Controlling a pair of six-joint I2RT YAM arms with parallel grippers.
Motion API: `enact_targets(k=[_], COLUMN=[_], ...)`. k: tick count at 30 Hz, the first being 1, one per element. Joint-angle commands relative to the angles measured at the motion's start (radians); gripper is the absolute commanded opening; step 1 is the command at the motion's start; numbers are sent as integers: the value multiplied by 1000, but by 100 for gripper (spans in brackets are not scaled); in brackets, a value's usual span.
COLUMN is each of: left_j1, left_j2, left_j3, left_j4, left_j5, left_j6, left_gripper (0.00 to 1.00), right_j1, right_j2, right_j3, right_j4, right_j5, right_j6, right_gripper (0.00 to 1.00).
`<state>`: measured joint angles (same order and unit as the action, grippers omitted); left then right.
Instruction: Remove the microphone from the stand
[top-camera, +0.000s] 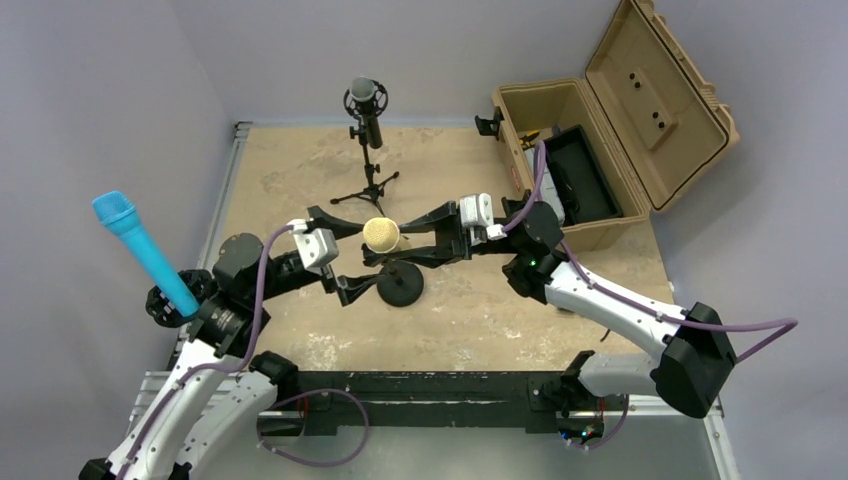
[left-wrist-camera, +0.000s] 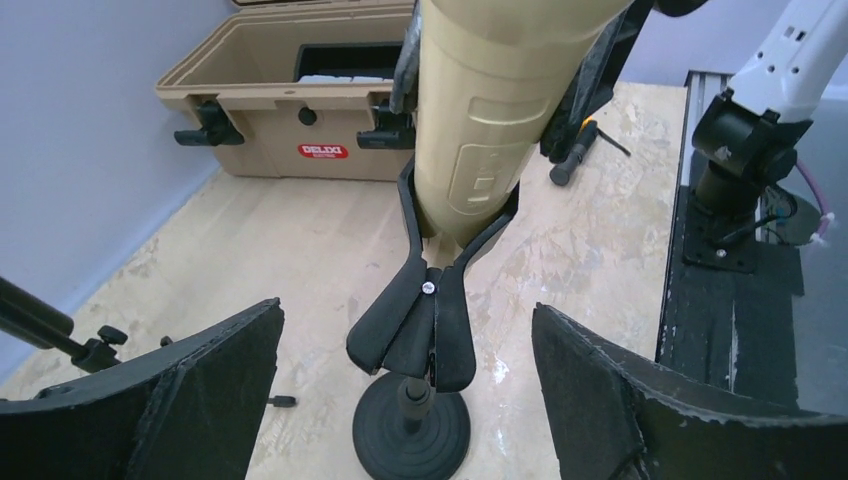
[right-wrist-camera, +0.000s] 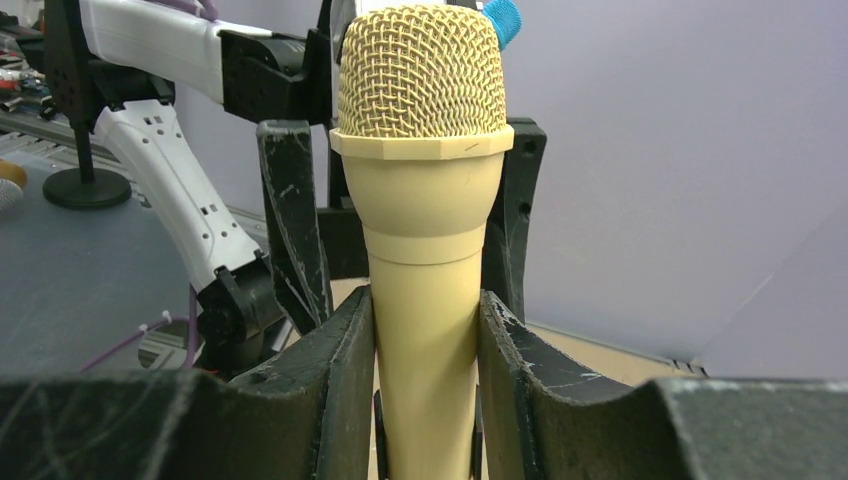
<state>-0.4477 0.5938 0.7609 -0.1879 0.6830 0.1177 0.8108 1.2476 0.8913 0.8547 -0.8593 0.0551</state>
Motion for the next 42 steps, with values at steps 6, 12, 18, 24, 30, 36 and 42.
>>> enact_targets(k=[6, 12, 18, 24, 30, 36, 42], left_j1=[-9, -9, -9, -9, -9, -10, -12], left_j2=[-2, -5, 19, 23, 50, 23, 14], left_j3=[-74, -90, -69, -70, -12, -31, -31], left_j4=[235, 253, 211, 198, 86, 87, 66], left_j5=[62, 93, 102, 76, 34, 38, 29], left_j6=[32, 2, -1, -4, 9, 0, 4], left_gripper=[78, 70, 64, 61, 0, 0, 0], right_j1=[1, 1, 1, 1, 1, 2, 1], right_j2=[-14, -6, -6, -21, -29, -77, -177], right_j3=[8, 13, 21, 26, 27, 24, -2], right_j4=[104, 101, 95, 83, 83, 80, 110], right_j5=[-7, -7, -5, 2, 22, 121, 271], right_j6=[-15, -11, -8, -8, 0, 14, 42], right_gripper=[0, 0, 0, 0, 0, 0, 0])
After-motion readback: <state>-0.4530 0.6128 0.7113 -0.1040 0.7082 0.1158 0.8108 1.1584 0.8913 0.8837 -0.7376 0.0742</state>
